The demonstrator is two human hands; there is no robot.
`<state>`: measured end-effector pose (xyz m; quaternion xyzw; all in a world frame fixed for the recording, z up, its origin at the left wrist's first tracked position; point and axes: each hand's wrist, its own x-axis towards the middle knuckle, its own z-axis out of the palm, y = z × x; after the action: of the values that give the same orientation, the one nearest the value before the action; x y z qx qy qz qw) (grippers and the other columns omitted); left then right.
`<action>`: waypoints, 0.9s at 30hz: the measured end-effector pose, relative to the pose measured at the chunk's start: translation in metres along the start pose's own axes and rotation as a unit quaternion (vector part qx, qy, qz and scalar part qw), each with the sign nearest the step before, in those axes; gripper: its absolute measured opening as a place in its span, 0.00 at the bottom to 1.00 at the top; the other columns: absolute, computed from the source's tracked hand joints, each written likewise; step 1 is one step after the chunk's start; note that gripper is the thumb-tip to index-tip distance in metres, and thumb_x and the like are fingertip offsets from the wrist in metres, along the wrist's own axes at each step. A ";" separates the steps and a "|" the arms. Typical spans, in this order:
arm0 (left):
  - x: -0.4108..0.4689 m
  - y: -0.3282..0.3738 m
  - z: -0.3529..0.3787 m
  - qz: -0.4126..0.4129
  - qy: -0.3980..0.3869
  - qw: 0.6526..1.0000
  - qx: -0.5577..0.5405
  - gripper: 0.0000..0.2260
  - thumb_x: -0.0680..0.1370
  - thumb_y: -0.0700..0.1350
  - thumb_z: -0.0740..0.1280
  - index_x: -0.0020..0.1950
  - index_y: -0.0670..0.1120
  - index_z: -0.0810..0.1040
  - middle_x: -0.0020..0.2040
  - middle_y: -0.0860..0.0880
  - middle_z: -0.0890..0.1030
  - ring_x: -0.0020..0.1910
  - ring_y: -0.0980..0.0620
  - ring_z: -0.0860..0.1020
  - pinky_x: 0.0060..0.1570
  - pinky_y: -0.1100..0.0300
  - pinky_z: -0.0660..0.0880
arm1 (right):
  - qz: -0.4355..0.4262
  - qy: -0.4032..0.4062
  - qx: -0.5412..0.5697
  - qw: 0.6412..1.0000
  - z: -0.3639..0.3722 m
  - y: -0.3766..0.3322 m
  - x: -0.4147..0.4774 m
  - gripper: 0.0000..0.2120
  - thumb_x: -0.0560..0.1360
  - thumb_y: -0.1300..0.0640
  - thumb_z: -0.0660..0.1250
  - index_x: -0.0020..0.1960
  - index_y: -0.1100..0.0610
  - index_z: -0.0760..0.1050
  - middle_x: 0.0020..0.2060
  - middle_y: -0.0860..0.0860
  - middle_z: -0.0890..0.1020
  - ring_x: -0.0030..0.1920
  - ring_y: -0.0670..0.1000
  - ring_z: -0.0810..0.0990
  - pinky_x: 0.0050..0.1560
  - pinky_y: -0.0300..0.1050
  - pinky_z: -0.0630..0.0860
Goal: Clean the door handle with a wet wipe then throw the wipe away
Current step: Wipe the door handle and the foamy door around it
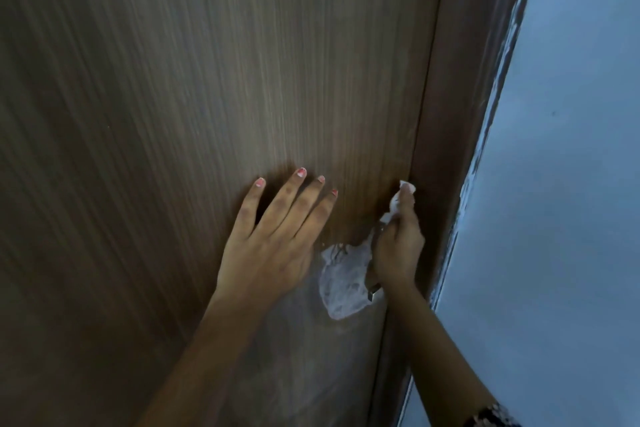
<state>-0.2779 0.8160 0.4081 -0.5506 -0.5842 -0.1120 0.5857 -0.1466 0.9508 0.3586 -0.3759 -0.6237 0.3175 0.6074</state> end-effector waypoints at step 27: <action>0.003 0.002 -0.004 -0.005 -0.010 0.999 -0.050 0.20 0.84 0.46 0.50 0.71 0.47 0.73 0.70 0.47 0.74 0.72 0.47 0.68 0.72 0.44 0.57 | -0.090 0.060 0.041 0.993 0.025 -0.020 -0.053 0.13 0.71 0.71 0.67 0.44 0.53 0.80 0.41 0.42 0.82 0.46 0.38 0.80 0.52 0.34 0.75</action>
<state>-0.2738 0.8153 0.4106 -0.5774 -0.5866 -0.1387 0.5507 -0.1742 0.8971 0.3464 -0.3114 -0.6039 0.2643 0.6845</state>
